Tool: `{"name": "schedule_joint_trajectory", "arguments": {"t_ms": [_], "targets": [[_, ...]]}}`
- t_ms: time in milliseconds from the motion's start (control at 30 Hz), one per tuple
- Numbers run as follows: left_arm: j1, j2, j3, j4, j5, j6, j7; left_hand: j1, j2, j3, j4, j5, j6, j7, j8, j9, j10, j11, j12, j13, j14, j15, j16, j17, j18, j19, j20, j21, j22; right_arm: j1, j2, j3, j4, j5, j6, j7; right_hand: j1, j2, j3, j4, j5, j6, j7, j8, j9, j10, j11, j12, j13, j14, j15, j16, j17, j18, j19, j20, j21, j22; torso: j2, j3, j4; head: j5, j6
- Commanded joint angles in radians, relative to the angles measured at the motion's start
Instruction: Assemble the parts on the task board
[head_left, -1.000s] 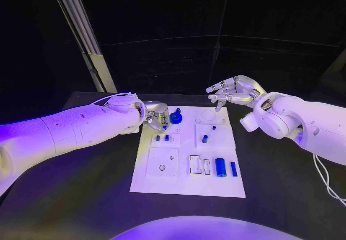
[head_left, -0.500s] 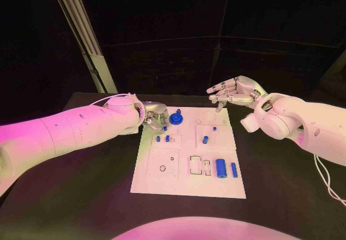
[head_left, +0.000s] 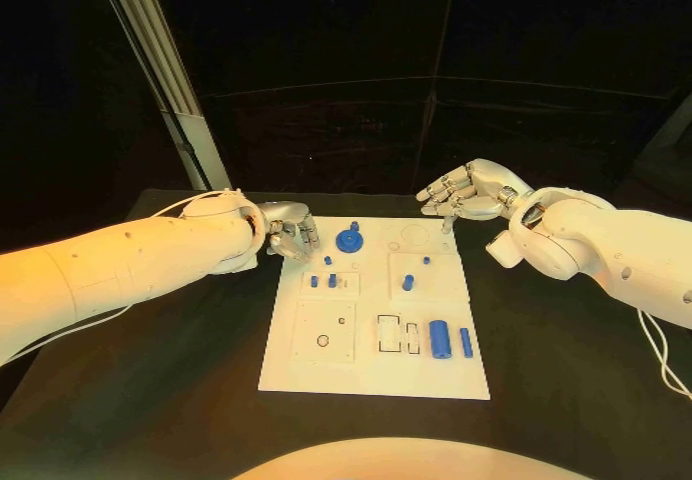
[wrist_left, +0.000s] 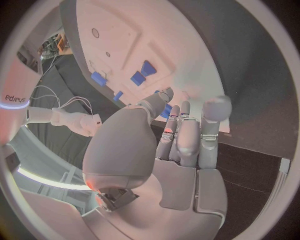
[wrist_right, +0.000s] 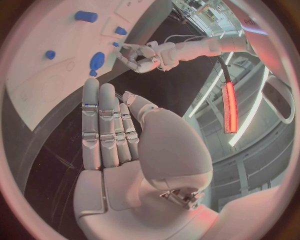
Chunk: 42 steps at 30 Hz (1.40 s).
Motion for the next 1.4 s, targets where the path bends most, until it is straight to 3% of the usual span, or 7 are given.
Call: {"name": "schedule_joint_trajectory", "arguments": {"t_ms": [33,133,333,500,800,1033,1400], "targets": [[0.004,-0.026,0.001,0.014,0.411,-0.141,0.134,0.011,0.014,-0.003,-0.003,-0.001,0.021,0.012,0.010,0.001,-0.021,0.009,-0.003,-0.001,-0.076,0.007,-0.092,-0.169,0.031,-0.077,0.010,-0.144,-0.130,-0.005,-0.001,0.000,0.001,-0.355,-0.001,-0.101,0.008,-0.002,0.021,-0.010,-0.011,0.018,-0.004,0.009,0.001,0.013,-0.006,-0.031,-0.035,0.030,-0.006,0.023,0.020,0.004,0.015,-0.007,0.043,0.027,0.001,0.0007,0.0009,-0.015,0.006],[0.005,-0.049,0.000,0.030,0.614,-0.153,0.200,0.016,0.024,0.001,-0.004,0.000,0.022,0.013,0.010,-0.001,-0.009,0.008,0.010,0.002,-0.094,0.007,-0.111,-0.205,0.033,-0.087,0.012,-0.155,-0.135,-0.011,-0.001,0.000,0.006,-0.479,0.001,-0.135,0.004,-0.006,0.034,-0.014,-0.023,0.028,-0.007,0.011,0.000,0.023,-0.007,-0.055,-0.060,0.045,-0.009,0.033,0.033,0.003,0.017,-0.009,0.069,0.045,0.001,-0.0001,0.0010,-0.022,0.009],[0.005,-0.092,-0.002,0.101,1.076,-0.134,0.359,0.006,0.038,-0.013,0.005,-0.002,0.024,0.010,0.015,-0.002,-0.001,0.006,0.035,0.003,-0.188,0.008,-0.213,-0.379,0.036,-0.127,0.014,-0.198,-0.159,-0.033,-0.002,0.000,0.028,-0.737,-0.001,-0.213,-0.006,-0.015,0.062,-0.014,-0.071,0.047,-0.018,0.012,-0.001,0.032,-0.011,-0.106,-0.103,0.061,-0.013,0.042,0.054,0.004,0.009,-0.012,0.105,0.071,0.001,-0.0013,0.0016,-0.047,0.013],[0.004,-0.113,-0.003,0.154,1.271,-0.125,0.435,-0.001,0.051,-0.023,0.013,0.000,0.032,0.004,0.024,0.000,0.026,-0.002,0.064,0.009,-0.198,0.003,-0.221,-0.400,0.036,-0.131,0.013,-0.211,-0.168,-0.051,-0.001,0.000,0.043,-0.848,-0.001,-0.247,-0.015,-0.027,0.074,-0.010,-0.089,0.044,-0.020,0.005,-0.004,0.024,-0.009,-0.138,-0.125,0.070,-0.017,0.048,0.065,0.005,0.006,-0.014,0.121,0.083,0.000,-0.0011,0.0004,-0.055,0.015],[0.002,-0.135,-0.006,0.213,1.359,-0.122,0.483,-0.003,0.058,-0.029,0.014,0.002,0.043,0.000,0.033,0.001,0.037,-0.007,0.080,0.010,-0.201,0.000,-0.224,-0.409,0.036,-0.130,0.009,-0.219,-0.174,-0.078,0.011,0.000,0.052,-0.924,0.008,-0.264,-0.022,-0.045,0.097,-0.008,-0.103,0.022,-0.012,-0.025,-0.013,0.019,0.001,-0.169,-0.158,0.080,-0.005,0.059,0.085,0.002,0.000,-0.008,0.150,0.104,0.001,-0.0002,0.0016,-0.062,0.017],[0.002,-0.136,-0.013,0.217,1.367,-0.128,0.489,0.000,0.059,-0.030,0.012,0.004,0.040,0.001,0.033,0.000,0.037,-0.008,0.083,0.010,-0.202,-0.001,-0.224,-0.411,0.036,-0.130,0.008,-0.221,-0.176,-0.088,0.028,0.000,0.040,-0.936,0.011,-0.262,-0.021,-0.049,0.108,-0.009,-0.107,0.019,-0.007,-0.038,-0.014,0.013,0.006,-0.176,-0.173,0.084,-0.002,0.066,0.095,0.003,-0.003,-0.004,0.164,0.115,0.001,0.0025,-0.0003,-0.059,0.018],[0.002,-0.133,-0.020,0.215,1.371,-0.122,0.484,0.001,0.059,-0.030,0.011,0.004,0.038,0.001,0.033,0.000,0.036,-0.007,0.084,0.009,-0.203,-0.001,-0.225,-0.412,0.036,-0.130,0.008,-0.223,-0.177,-0.096,0.048,0.000,0.028,-0.938,0.019,-0.248,-0.015,-0.045,0.130,-0.011,-0.118,0.020,-0.004,-0.051,-0.014,0.012,0.008,-0.181,-0.191,0.087,0.001,0.076,0.109,0.004,-0.009,-0.001,0.183,0.129,0.002,0.0011,0.0008,-0.059,0.013]]}}
